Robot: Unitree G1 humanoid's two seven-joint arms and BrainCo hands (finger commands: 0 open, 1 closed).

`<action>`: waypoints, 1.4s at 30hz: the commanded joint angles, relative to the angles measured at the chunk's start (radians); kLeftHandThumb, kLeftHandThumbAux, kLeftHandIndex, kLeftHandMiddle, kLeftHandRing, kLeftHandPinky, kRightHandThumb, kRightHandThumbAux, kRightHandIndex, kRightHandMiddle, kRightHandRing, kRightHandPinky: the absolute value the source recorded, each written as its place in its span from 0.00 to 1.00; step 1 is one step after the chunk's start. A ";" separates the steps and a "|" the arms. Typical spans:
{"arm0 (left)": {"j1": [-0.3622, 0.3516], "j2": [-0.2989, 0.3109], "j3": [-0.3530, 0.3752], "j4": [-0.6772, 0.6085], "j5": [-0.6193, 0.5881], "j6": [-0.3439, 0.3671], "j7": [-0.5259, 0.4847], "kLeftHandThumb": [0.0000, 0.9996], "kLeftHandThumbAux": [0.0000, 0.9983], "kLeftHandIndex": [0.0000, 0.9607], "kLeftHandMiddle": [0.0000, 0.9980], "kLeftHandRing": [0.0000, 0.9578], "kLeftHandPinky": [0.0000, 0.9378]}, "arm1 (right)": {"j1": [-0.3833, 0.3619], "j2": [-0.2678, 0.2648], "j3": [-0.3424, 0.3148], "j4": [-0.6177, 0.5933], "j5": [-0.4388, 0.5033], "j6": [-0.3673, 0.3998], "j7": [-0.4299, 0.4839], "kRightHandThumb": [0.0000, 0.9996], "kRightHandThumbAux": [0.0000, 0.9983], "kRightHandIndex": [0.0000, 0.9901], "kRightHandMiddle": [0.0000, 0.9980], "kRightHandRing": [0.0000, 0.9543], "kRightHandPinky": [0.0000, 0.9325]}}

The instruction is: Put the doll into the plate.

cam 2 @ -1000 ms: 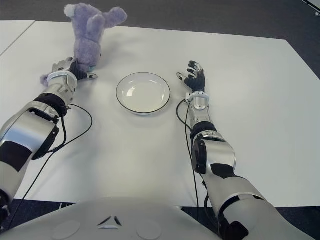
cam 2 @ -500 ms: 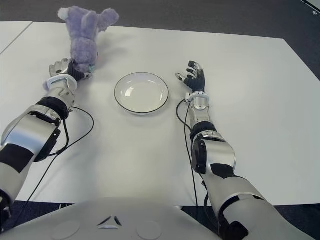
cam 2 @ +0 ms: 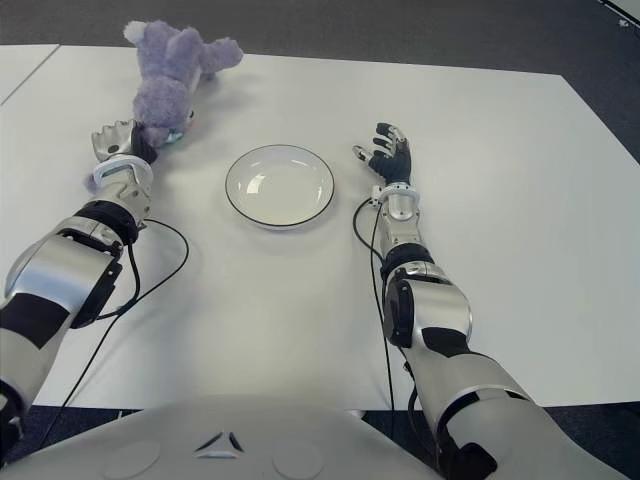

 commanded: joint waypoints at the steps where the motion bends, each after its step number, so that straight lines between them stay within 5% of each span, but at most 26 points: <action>1: 0.170 -0.029 0.021 0.071 -0.021 0.002 -0.067 0.69 0.71 0.46 0.49 0.73 0.83 | 0.208 0.049 -0.025 0.131 0.031 0.091 0.030 0.28 0.93 0.23 0.21 0.23 0.29; 22: 0.181 -0.038 0.014 0.070 0.001 -0.017 -0.073 0.70 0.71 0.46 0.55 0.86 0.92 | 0.207 0.055 -0.061 0.129 0.060 0.081 0.075 0.31 0.91 0.26 0.21 0.22 0.27; 31: 0.095 -0.087 -0.080 0.063 0.076 -0.015 -0.086 0.70 0.71 0.45 0.60 0.86 0.91 | 0.207 0.061 -0.077 0.129 0.073 0.079 0.095 0.26 0.93 0.27 0.21 0.21 0.26; 42: 0.050 -0.050 -0.122 0.038 0.089 -0.103 -0.013 0.70 0.72 0.45 0.72 0.83 0.86 | 0.210 0.064 -0.079 0.130 0.070 0.076 0.102 0.21 0.92 0.27 0.22 0.22 0.28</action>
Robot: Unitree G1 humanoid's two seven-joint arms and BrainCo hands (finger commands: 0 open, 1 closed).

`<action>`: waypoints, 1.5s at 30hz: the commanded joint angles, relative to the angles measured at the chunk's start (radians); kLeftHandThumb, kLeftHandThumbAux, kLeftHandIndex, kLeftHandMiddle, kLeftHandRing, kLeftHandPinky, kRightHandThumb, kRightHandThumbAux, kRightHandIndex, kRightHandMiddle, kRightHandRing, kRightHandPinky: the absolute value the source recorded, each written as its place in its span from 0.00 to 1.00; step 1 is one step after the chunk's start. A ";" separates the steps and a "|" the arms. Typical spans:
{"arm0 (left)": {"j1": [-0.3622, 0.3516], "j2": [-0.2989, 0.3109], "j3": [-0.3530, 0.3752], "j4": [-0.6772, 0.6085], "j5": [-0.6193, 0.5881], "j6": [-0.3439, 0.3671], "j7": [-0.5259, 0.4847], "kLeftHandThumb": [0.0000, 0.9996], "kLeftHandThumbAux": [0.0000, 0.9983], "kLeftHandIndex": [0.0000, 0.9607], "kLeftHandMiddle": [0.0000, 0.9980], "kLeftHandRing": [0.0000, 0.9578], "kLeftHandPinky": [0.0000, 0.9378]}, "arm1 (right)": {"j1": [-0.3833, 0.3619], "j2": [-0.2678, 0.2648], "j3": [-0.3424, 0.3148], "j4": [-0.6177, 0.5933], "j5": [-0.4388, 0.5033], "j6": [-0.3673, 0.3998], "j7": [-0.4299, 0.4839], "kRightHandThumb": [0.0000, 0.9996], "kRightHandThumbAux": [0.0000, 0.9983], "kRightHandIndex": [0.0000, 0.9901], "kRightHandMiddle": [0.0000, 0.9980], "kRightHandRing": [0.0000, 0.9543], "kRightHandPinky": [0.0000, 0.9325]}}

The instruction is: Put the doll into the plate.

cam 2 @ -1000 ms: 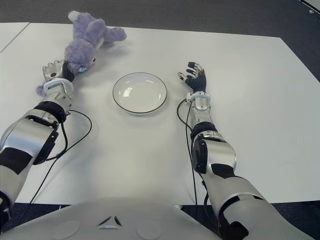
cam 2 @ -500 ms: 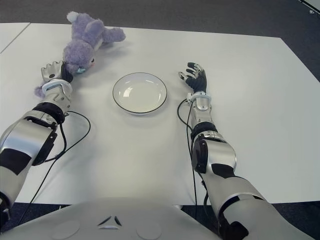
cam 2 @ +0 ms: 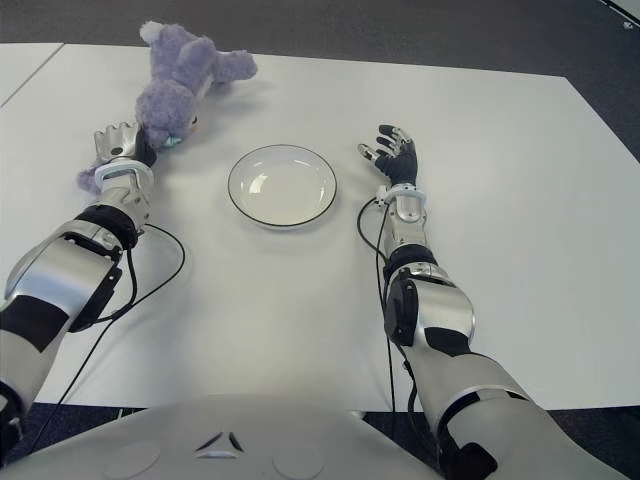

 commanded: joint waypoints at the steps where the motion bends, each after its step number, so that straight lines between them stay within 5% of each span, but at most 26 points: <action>1: 0.049 -0.036 -0.043 0.028 0.022 -0.069 -0.011 0.70 0.72 0.45 0.73 0.83 0.87 | 0.207 0.068 -0.009 0.129 0.015 0.087 0.004 0.21 0.92 0.27 0.22 0.22 0.28; 18: -0.017 0.000 -0.166 -0.046 0.100 -0.108 0.230 0.69 0.72 0.46 0.85 0.92 0.95 | 0.205 0.073 0.003 0.131 0.004 0.095 -0.006 0.16 0.91 0.28 0.21 0.21 0.26; 45: -0.045 0.035 -0.171 -0.220 0.124 -0.090 0.380 0.69 0.72 0.46 0.88 0.93 0.95 | 0.202 0.072 0.013 0.132 -0.006 0.102 -0.010 0.13 0.91 0.30 0.21 0.19 0.23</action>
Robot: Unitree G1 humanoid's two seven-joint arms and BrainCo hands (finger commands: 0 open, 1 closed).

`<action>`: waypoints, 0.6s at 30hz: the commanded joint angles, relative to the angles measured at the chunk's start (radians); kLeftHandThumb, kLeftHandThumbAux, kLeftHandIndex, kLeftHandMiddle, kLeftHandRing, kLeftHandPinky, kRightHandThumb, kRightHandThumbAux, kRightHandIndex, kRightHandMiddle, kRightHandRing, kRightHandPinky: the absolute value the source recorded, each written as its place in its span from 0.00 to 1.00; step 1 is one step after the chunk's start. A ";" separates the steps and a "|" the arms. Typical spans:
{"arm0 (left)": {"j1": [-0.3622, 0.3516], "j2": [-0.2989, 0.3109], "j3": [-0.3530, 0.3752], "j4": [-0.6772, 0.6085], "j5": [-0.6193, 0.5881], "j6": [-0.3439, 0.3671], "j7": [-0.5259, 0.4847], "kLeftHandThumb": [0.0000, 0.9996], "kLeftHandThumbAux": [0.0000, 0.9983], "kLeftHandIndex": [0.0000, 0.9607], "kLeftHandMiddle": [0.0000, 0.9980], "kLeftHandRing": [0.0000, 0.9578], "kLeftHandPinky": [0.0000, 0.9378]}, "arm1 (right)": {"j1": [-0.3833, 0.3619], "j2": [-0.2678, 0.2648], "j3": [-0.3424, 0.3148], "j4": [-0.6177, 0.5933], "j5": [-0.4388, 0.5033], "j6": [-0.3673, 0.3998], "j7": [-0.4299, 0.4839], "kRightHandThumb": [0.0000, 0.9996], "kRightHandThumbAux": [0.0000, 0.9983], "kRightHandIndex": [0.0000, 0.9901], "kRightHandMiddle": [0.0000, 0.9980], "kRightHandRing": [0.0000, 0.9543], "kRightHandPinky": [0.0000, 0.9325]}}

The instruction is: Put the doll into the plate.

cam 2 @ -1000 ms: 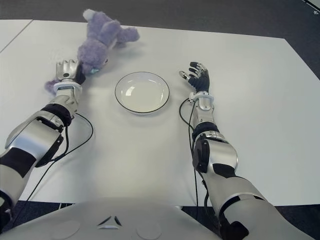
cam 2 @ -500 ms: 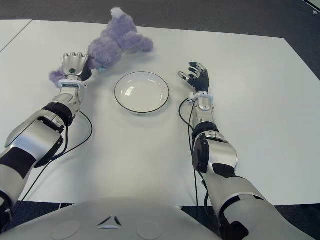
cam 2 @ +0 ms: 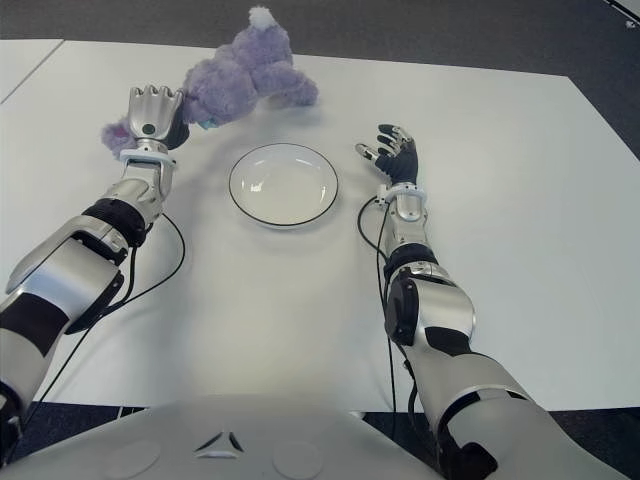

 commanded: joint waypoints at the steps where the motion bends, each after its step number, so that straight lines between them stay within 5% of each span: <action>1: -0.027 0.014 -0.006 -0.051 0.039 0.003 0.071 0.69 0.72 0.46 0.88 0.93 0.95 | 0.205 0.074 0.008 0.134 -0.003 0.103 -0.008 0.13 0.91 0.30 0.21 0.19 0.23; 18: -0.043 0.023 -0.015 -0.128 0.089 0.015 0.161 0.69 0.72 0.46 0.88 0.93 0.95 | 0.201 0.075 0.008 0.135 0.001 0.110 -0.011 0.13 0.91 0.29 0.21 0.18 0.22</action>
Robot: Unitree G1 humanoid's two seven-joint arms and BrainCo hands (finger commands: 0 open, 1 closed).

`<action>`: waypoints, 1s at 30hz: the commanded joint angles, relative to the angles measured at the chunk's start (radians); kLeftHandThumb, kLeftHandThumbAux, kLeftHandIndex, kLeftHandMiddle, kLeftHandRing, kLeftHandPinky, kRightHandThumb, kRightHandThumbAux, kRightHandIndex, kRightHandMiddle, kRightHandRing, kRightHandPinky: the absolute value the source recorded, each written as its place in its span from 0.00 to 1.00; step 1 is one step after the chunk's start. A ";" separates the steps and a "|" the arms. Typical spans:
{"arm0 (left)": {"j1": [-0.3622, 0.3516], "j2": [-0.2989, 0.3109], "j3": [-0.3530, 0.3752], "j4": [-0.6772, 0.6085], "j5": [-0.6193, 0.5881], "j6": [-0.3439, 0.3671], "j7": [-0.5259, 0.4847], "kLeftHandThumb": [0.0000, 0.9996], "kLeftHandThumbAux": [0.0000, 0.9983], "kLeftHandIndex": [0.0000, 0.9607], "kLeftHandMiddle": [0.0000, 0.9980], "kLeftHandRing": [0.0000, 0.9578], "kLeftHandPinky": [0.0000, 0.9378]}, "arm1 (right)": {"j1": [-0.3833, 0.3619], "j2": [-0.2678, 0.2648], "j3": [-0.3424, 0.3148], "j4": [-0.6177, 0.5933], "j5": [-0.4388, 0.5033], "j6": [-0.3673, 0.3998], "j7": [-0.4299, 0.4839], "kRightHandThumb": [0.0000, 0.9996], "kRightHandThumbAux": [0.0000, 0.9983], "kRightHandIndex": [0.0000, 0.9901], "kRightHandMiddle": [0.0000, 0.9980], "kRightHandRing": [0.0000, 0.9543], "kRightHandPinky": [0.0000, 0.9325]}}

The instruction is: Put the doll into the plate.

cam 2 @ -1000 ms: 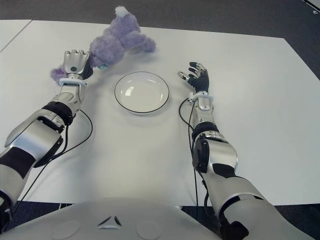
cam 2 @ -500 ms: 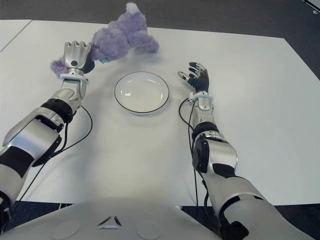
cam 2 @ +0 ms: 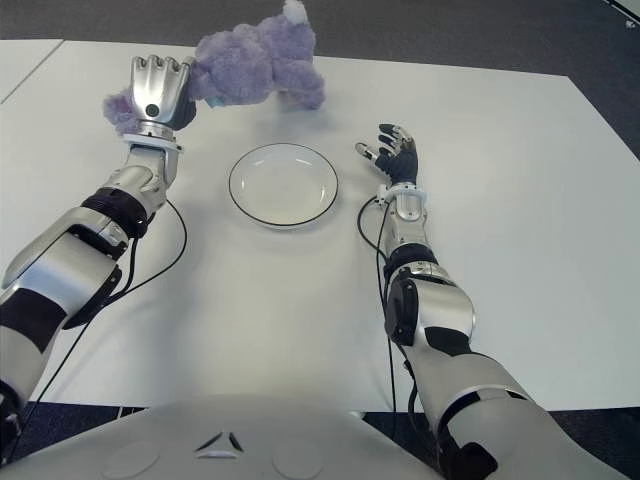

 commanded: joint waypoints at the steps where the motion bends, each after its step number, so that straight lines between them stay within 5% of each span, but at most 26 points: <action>1: -0.020 0.017 -0.010 -0.041 0.046 0.008 0.039 0.69 0.72 0.46 0.88 0.93 0.95 | 0.201 0.075 -0.001 0.135 0.005 0.110 0.000 0.13 0.91 0.29 0.21 0.19 0.22; 16: 0.085 0.047 -0.016 -0.325 0.153 0.119 0.047 0.69 0.72 0.46 0.89 0.93 0.96 | 0.200 0.078 -0.002 0.135 0.005 0.116 -0.004 0.17 0.92 0.28 0.21 0.18 0.21; 30: 0.155 0.101 0.015 -0.496 0.216 0.108 0.018 0.69 0.72 0.46 0.90 0.94 0.96 | 0.198 0.078 0.000 0.136 0.003 0.123 -0.005 0.15 0.91 0.29 0.20 0.18 0.21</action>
